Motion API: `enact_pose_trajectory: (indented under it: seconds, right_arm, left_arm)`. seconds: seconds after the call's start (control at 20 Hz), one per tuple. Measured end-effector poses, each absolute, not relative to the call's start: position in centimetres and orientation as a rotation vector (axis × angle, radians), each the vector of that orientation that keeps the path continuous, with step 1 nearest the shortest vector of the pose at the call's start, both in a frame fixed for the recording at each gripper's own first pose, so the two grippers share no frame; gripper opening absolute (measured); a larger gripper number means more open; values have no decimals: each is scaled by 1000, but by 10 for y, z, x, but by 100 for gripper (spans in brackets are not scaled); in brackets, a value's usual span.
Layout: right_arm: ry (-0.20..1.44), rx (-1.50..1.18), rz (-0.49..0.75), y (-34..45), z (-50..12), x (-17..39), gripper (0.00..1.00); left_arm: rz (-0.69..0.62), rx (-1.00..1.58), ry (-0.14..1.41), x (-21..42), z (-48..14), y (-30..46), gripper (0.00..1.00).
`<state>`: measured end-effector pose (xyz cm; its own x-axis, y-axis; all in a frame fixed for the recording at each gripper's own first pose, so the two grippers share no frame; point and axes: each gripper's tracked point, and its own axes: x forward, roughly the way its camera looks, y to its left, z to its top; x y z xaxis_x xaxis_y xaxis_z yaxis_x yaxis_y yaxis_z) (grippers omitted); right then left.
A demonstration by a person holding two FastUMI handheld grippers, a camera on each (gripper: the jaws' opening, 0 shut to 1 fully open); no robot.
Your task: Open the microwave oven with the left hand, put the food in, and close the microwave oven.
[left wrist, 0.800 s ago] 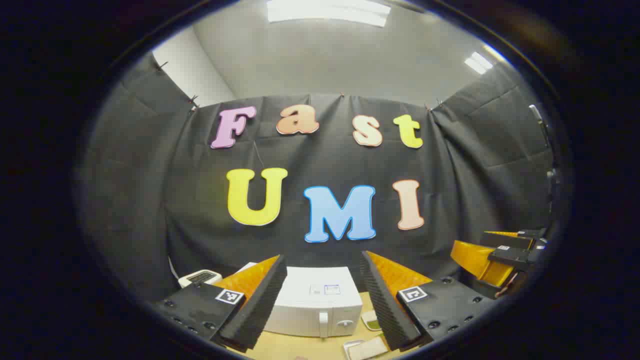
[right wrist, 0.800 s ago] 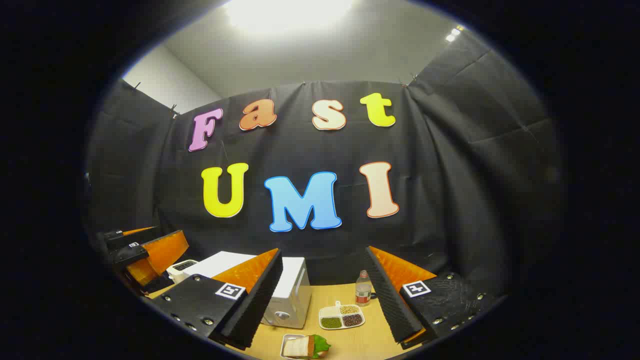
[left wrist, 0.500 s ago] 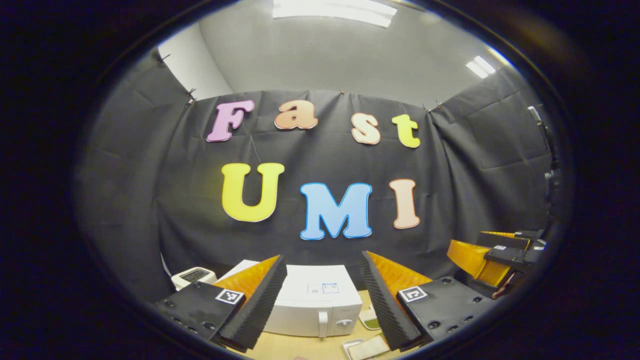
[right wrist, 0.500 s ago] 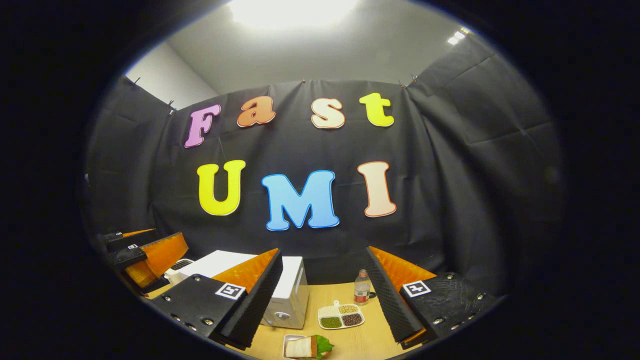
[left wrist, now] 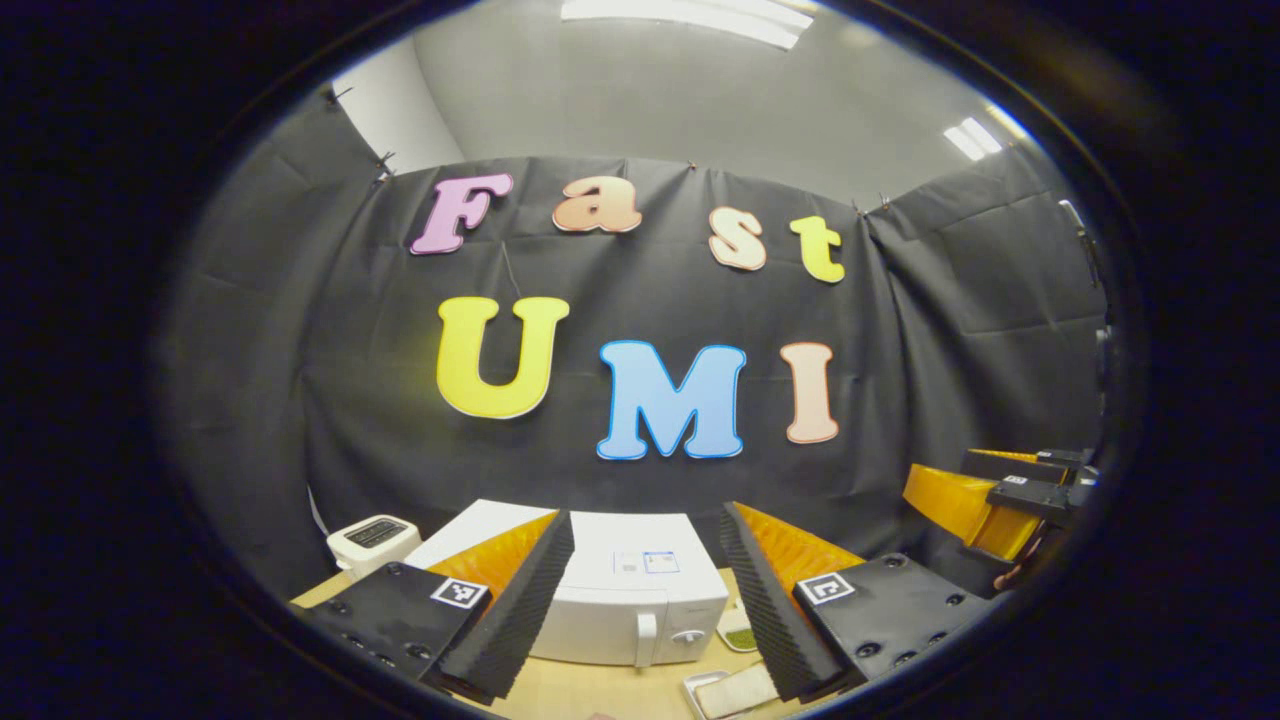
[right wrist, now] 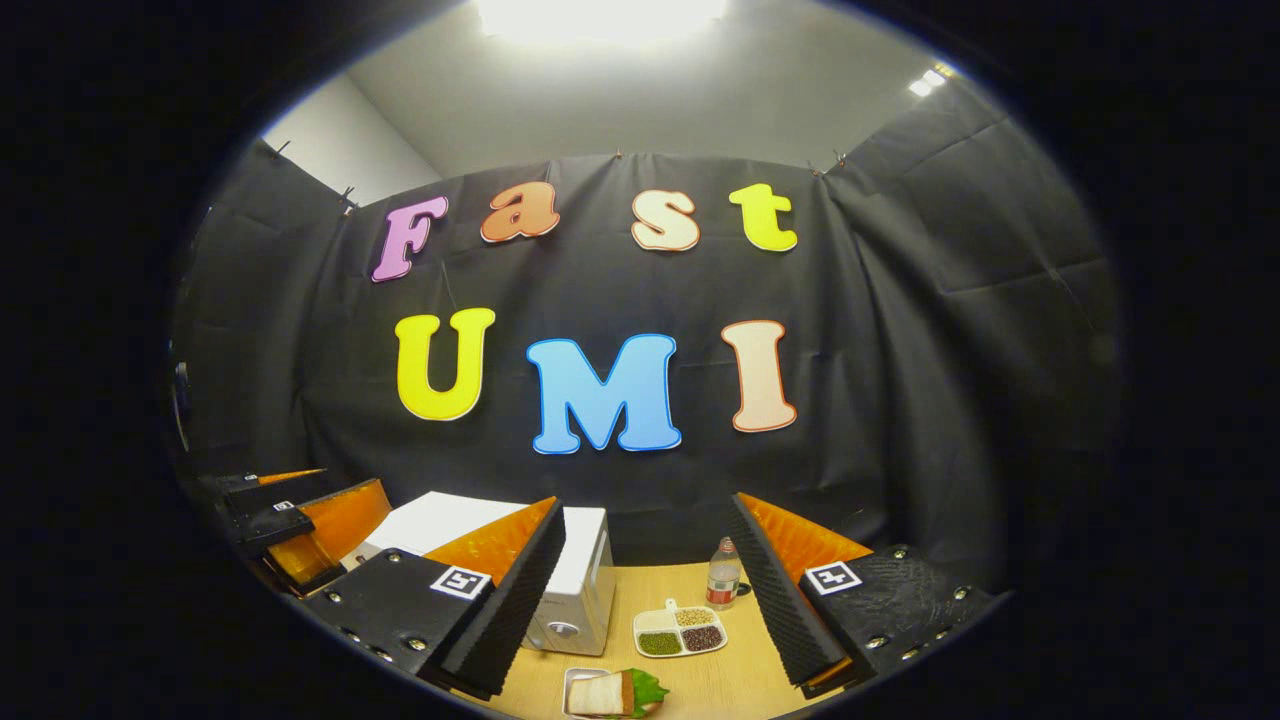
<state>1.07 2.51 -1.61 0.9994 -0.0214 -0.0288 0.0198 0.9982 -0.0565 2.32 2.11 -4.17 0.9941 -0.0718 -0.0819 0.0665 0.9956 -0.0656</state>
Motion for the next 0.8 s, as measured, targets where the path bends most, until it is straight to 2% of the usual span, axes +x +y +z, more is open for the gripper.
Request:
enact_pose_trajectory:
  seconds: [0.05,0.4,0.5,0.65,0.7,0.75,0.8]
  right_arm:
    - [35,-58,-21,25,-18,12,98]
    - [92,-68,-41,13,-40,15,98]
    - [104,-70,-50,9,-46,16,98]
    - [127,-75,-65,2,-52,14,98]
    - [130,-78,-73,-1,-54,14,98]
    - [133,-82,-80,-3,-55,13,98]
    - [139,-86,-86,-6,-57,13,98]
  left_arm:
    - [-74,-57,86,24,-43,21,98]
    - [-121,-37,208,37,-108,6,95]
    - [-136,0,256,47,-140,1,98]
    - [-197,-25,340,56,-186,-10,96]
    - [-195,-31,351,58,-197,-10,99]
    - [-188,-33,372,63,-210,-8,95]
    - [-180,-36,394,68,-225,-6,96]
